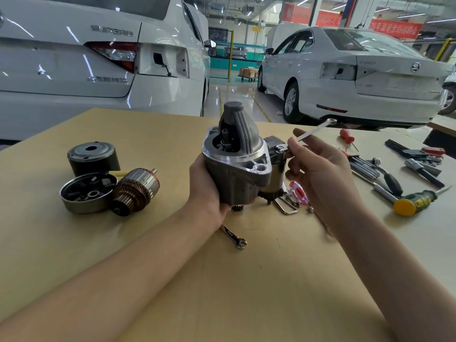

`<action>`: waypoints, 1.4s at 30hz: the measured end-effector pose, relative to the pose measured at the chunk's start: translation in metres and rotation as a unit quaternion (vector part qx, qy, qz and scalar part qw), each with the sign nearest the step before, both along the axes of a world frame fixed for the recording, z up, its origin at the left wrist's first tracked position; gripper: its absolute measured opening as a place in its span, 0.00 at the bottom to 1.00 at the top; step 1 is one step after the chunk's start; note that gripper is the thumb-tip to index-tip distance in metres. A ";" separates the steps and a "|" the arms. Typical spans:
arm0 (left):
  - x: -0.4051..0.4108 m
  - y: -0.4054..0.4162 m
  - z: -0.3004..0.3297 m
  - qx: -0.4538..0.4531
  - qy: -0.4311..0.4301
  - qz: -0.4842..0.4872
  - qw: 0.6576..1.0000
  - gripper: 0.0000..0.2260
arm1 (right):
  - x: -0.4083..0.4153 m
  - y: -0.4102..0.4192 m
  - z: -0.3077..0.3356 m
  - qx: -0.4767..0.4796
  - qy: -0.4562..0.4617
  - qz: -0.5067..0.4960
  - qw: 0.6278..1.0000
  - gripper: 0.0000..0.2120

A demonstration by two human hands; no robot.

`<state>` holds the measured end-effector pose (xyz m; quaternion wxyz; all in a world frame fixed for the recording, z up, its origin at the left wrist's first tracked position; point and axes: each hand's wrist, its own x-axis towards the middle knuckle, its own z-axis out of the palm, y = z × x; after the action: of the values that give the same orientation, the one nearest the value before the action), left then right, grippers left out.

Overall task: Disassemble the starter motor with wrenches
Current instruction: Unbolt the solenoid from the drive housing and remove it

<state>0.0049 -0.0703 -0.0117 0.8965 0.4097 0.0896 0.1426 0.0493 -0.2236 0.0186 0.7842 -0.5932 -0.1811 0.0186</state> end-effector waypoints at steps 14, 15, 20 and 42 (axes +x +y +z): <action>0.001 0.000 -0.002 -0.039 -0.010 -0.010 0.999 0.20 | 0.001 -0.008 0.008 0.132 -0.037 -0.031 0.990 0.13; 0.002 0.001 -0.003 -0.038 -0.017 -0.011 0.999 0.22 | -0.002 -0.008 0.007 0.112 -0.077 -0.051 0.989 0.15; 0.002 0.001 -0.003 -0.030 -0.023 -0.011 0.999 0.24 | -0.014 0.001 -0.001 0.004 -0.198 -0.126 0.972 0.15; 0.001 -0.001 -0.002 -0.018 -0.004 0.003 1.000 0.17 | -0.011 0.007 -0.009 -0.076 -0.249 -0.183 0.948 0.14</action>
<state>0.0063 -0.0712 -0.0141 0.9038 0.3927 0.0900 0.1448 0.0385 -0.2164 0.0095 0.6567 -0.6597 -0.2571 -0.2598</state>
